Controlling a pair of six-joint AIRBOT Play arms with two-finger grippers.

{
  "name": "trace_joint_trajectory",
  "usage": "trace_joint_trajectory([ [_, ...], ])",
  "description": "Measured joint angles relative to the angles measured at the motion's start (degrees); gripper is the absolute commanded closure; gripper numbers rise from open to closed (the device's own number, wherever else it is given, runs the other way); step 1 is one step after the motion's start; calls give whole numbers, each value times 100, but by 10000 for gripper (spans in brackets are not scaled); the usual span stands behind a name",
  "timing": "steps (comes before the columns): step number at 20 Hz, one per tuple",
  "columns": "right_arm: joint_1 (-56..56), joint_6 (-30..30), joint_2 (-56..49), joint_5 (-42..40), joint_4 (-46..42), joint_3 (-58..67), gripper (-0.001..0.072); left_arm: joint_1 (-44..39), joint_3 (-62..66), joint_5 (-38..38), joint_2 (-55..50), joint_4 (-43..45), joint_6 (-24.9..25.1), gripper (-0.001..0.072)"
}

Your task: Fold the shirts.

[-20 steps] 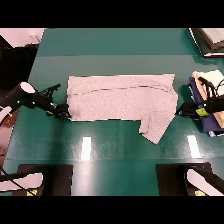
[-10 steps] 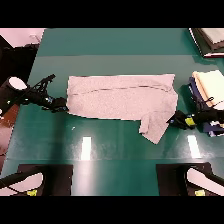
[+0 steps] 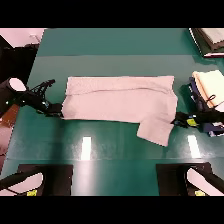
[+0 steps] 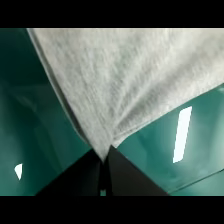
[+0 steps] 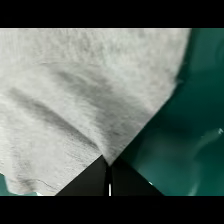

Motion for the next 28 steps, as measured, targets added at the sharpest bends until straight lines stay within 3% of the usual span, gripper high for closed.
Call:
trace_joint_trajectory([
  [6,-260,-9,1587,1458,-905,0,702,0,-682,-531,1075,308,-39,687],
  [10,-299,15,2365,1515,-896,0,702,0,-699,-592,1526,39,-46,687],
  [13,-306,33,2485,1220,-614,63,702,0,-514,-70,1631,-170,-52,687],
  [21,203,55,857,326,-321,1246,702,0,-369,2050,1620,-358,-238,687],
  [28,811,140,-994,-120,-295,2527,697,0,-164,2776,520,-623,-319,686],
])
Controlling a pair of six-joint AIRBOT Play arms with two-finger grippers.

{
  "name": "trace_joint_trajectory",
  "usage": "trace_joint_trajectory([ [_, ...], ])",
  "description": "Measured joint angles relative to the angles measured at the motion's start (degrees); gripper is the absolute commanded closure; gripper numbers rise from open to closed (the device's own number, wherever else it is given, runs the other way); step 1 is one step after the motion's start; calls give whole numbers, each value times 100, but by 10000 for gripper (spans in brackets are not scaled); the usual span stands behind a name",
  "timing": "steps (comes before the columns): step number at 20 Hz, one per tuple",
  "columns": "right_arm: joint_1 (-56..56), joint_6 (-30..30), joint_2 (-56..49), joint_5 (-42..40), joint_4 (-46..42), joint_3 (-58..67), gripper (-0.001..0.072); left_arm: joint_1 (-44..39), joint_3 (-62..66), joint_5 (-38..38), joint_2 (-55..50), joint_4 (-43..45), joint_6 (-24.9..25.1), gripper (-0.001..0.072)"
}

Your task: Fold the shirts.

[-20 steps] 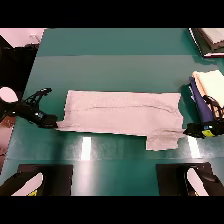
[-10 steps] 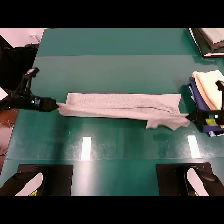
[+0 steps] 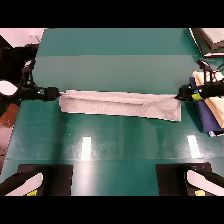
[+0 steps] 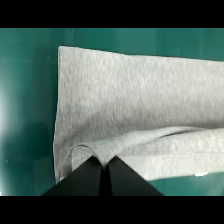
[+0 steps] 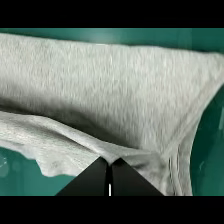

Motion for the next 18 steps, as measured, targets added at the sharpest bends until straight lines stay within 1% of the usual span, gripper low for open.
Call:
trace_joint_trajectory([
  [1,31,55,-195,-35,2,138,568,0,107,42,-210,-70,-2,684],
  [2,55,129,-387,-63,0,273,232,0,238,74,-437,-142,-4,588],
  [3,61,184,-544,-118,13,391,111,0,374,92,-629,-186,-7,305],
  [4,72,210,-699,-142,20,516,111,0,527,120,-817,-236,-28,119],
  [5,70,249,-828,-149,81,638,111,0,658,116,-964,-269,-61,115],
  [7,-17,275,-986,-81,184,833,115,0,901,42,-1152,-297,-118,116],
  [9,-186,219,-1067,144,238,933,115,0,1108,-208,-1252,-304,-157,117],
  [10,-310,140,-1095,343,267,942,115,0,1196,-382,-1283,-317,-173,143],
  [12,-601,-59,-1128,723,280,850,114,0,1296,-815,-1325,-319,-190,582],
  [13,-756,-146,-1137,885,293,761,113,0,1325,-994,-1333,-323,-186,684],
  [16,-1244,-433,-1154,1121,365,332,107,0,1377,-1451,-1353,-323,-103,686],
  [18,-1528,-719,-1161,1088,616,-13,107,0,1390,-1622,-1362,-332,-63,687],
])
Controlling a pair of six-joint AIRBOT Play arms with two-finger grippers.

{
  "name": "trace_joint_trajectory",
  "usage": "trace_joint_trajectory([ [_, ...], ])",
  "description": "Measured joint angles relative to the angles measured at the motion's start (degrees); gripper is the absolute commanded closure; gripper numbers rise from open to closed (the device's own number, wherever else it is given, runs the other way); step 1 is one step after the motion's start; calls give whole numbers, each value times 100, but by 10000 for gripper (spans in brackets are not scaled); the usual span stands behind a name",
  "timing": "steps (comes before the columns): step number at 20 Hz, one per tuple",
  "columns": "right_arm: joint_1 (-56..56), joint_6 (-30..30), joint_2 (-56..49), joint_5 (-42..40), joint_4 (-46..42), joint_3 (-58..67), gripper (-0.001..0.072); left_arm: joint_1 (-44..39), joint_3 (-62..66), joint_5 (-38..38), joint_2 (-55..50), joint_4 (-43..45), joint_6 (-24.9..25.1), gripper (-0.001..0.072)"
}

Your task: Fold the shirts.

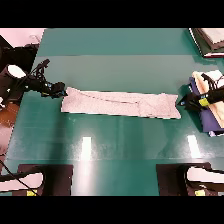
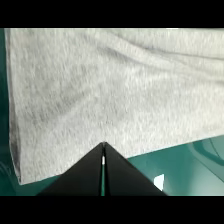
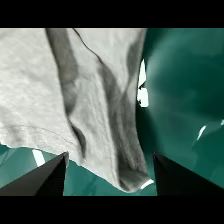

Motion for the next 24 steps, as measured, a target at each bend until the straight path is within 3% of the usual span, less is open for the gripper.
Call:
trace_joint_trajectory([
  [5,-328,-743,-173,-437,828,-503,107,0,11,-216,-2,-210,28,686],
  [10,-57,-1040,-739,-247,1272,-278,120,-105,11,-323,-2,-354,42,687],
  [11,52,-1067,-826,-199,1316,-219,181,-177,11,-348,-2,-358,44,687],
  [12,157,-1086,-898,-192,1329,-173,292,-256,11,-345,-2,-363,46,687],
  [15,396,-1154,-1025,-254,1283,-83,686,-573,11,-225,-2,-378,46,688],
  [24,649,-1410,-258,-105,2024,-4,705,-2247,509,804,-601,-409,-238,688],
])
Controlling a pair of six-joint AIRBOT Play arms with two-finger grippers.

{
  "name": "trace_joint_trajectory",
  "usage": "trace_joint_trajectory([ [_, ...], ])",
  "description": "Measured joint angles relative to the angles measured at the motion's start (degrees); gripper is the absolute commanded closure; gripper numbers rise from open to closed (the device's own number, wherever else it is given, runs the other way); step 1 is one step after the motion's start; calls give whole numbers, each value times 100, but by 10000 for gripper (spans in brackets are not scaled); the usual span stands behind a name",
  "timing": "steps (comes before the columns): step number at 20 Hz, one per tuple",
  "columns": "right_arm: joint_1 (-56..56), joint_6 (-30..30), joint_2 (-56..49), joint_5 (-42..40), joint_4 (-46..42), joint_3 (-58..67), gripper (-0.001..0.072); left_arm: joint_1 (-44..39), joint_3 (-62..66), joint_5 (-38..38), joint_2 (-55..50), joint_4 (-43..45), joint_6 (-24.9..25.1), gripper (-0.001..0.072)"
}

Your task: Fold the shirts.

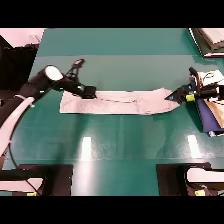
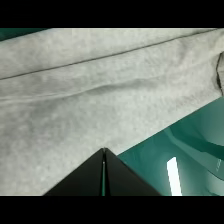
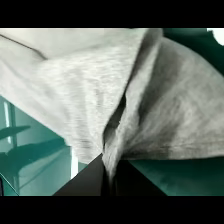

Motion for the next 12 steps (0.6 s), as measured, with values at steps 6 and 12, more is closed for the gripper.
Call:
trace_joint_trajectory([
  [6,656,632,649,195,275,988,705,-918,1287,177,-1362,-26,-125,687],
  [12,1722,1259,579,435,310,2538,705,-1185,1886,415,-2098,-37,-304,688],
])
